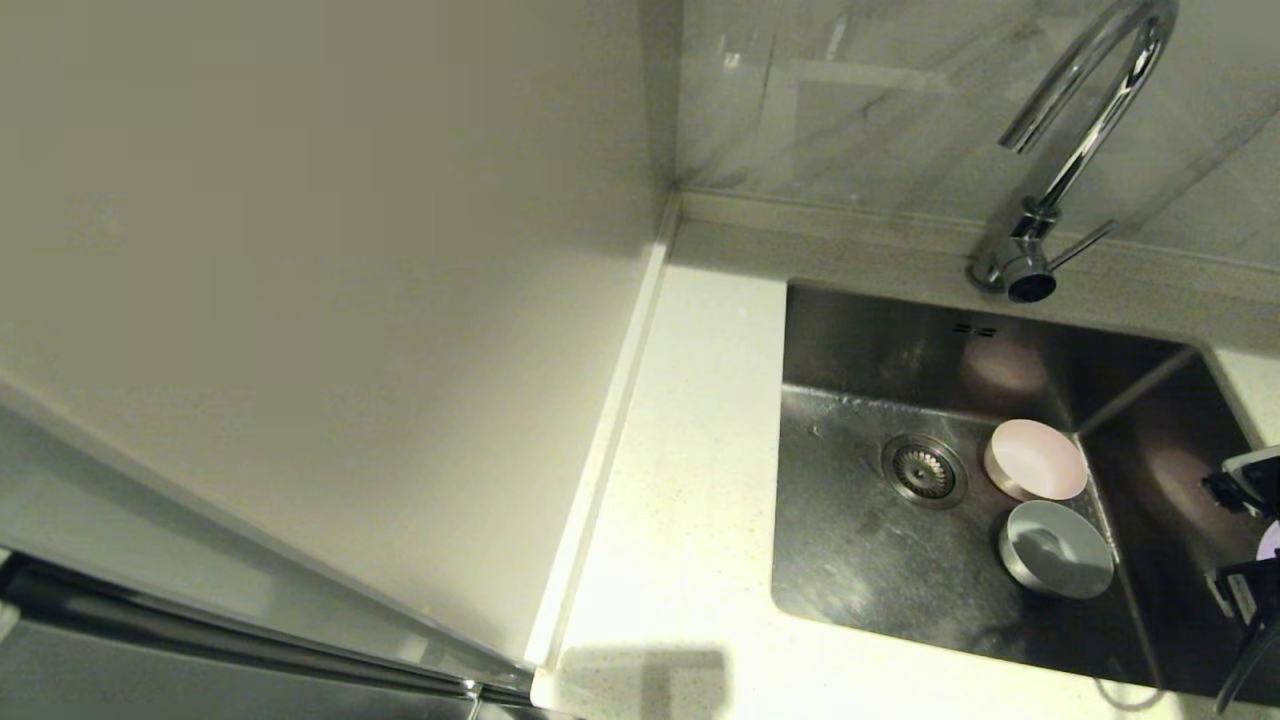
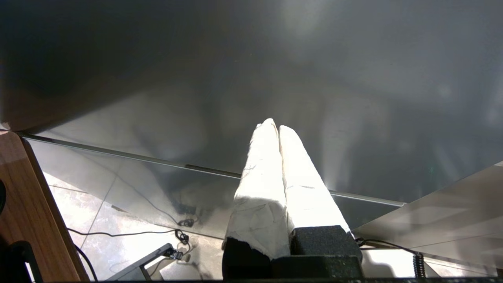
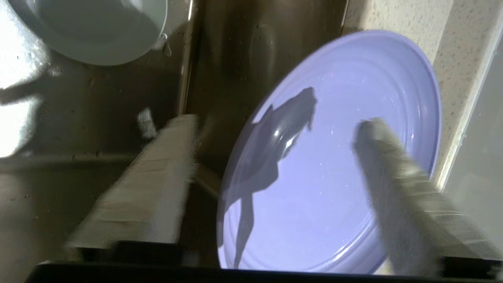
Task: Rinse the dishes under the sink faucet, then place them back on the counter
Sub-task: Put a plate into the sink
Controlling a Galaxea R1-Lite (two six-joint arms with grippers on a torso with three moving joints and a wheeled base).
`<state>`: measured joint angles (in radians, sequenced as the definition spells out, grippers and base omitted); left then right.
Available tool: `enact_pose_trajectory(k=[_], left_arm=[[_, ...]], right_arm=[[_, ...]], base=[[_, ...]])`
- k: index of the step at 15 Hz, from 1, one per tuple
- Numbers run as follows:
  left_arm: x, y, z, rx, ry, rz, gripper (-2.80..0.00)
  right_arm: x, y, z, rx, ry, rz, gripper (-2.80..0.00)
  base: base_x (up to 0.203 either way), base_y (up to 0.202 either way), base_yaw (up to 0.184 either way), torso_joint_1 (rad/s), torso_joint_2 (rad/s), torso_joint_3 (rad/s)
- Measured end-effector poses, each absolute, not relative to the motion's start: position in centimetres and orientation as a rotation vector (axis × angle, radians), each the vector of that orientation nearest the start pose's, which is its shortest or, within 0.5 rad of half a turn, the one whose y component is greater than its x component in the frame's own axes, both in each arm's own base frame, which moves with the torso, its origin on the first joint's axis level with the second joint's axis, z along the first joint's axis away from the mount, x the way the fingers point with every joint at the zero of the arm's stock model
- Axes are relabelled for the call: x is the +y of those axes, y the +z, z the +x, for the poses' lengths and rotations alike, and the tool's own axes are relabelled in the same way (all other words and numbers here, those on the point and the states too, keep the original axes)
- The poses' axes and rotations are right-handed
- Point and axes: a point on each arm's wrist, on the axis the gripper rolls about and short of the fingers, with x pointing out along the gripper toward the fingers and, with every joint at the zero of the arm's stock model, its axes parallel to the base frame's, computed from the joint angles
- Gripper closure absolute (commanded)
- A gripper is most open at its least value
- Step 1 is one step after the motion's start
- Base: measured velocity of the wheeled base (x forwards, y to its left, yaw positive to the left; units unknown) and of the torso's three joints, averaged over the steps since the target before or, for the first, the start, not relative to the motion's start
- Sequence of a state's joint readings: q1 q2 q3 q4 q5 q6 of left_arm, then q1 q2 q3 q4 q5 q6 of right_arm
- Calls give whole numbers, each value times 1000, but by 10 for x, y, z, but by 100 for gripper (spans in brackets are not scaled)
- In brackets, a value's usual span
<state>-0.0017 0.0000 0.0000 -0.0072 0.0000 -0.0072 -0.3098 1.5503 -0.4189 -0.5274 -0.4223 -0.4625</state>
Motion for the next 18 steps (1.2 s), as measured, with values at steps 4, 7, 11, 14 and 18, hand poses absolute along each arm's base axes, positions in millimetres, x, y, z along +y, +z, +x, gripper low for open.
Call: enact_pose_trajectory(k=[4, 7, 11, 14, 18], left_arm=[[0, 76, -23, -7, -2, -7, 0], [0, 76, -23, -7, -2, -7, 0], [0, 76, -23, -7, -2, -7, 0], [0, 76, -23, -7, -2, -7, 0], [0, 76, -23, -7, -2, -7, 0]], right_arm=[[-76, 117, 209, 772, -553, -463, 0], [-77, 118, 212, 764, -556, -462, 0], [-80, 124, 219, 741, -564, -460, 0], [-80, 126, 221, 728, -565, -460, 0], [-76, 132, 225, 676, -532, -457, 0]], base=[[0, 0, 0, 0, 0, 0], [0, 0, 0, 0, 0, 0], [0, 0, 0, 0, 0, 0], [0, 0, 0, 0, 0, 0], [0, 0, 0, 0, 0, 0]])
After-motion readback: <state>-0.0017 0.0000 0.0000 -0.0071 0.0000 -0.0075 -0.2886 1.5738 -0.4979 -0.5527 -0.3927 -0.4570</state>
